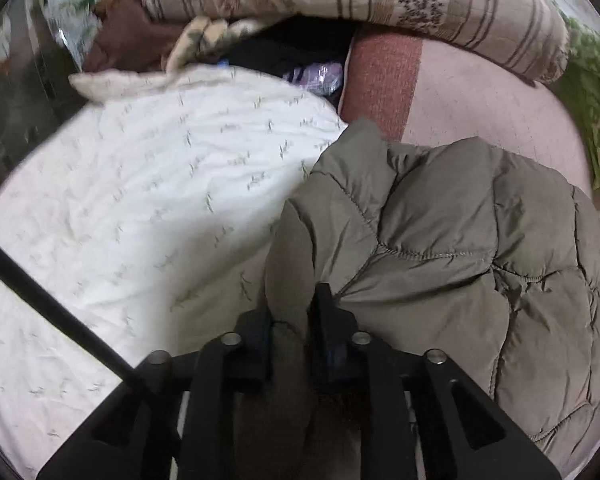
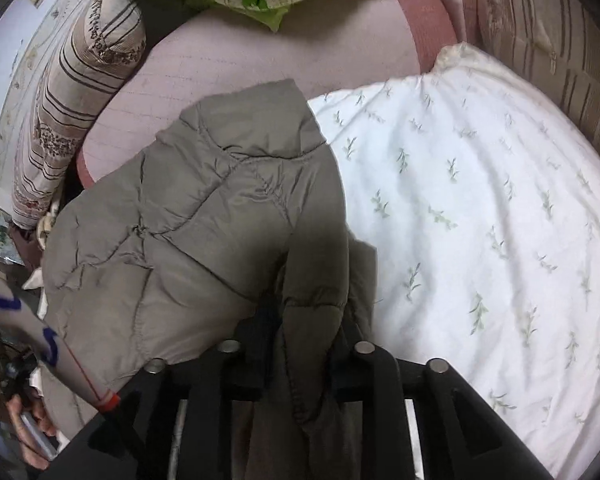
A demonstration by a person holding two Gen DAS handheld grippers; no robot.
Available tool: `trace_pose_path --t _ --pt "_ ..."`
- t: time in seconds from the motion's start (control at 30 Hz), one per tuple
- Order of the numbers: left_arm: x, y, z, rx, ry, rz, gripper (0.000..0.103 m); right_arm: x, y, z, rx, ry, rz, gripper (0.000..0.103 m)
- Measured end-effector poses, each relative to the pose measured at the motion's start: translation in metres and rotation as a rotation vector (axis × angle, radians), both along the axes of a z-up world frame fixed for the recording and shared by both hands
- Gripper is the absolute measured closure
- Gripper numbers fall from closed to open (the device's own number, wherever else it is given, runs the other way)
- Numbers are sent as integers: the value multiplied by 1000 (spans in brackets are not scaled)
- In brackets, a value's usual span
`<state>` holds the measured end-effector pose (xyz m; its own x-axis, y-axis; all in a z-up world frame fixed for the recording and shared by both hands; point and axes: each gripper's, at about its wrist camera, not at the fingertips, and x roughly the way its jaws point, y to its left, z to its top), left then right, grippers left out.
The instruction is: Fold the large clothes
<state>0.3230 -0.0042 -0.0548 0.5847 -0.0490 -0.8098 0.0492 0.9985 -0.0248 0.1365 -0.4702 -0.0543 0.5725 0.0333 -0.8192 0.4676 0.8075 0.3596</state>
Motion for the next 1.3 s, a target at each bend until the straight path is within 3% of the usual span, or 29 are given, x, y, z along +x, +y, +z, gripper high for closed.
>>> trace_pose_path --t 0.03,0.1,0.17,0.3,0.37,0.47,0.6,0.63,0.83,0.93,1.0,1.3 --pt "-4 -2 5 20 -11 -2 66 -2 1 2 -22 1 -8 55" --pt "-12 1 16 0 -40 0 52 -9 7 12 -64 -17 -30 28" --pt "-23 8 29 -27 -72 7 47 -22 12 25 -64 -75 -21 28" --pt "-53 27 44 -31 -94 15 37 -60 24 49 -108 -186 -34 9" --pt "-69 36 44 -38 -93 33 36 -81 27 49 -98 -212 -41 9" --pt "-98 57 40 -114 -52 84 36 -104 34 43 -21 -235 -64 9" --pt "-129 68 16 -273 91 91 31 -134 48 20 245 -264 -98 9" --pt "-138 69 5 -314 139 92 31 -141 55 17 270 -264 -103 9" --pt "-155 75 -33 -486 242 138 31 -163 65 -3 390 -233 -163 8" --pt "-151 91 -61 -654 337 224 31 -162 57 -31 556 -214 -184 8" --pt "-151 98 -71 -731 352 278 31 -159 52 -44 647 -235 -210 8" --pt "-127 91 -64 -721 350 282 31 -117 28 -71 698 -183 -270 9"
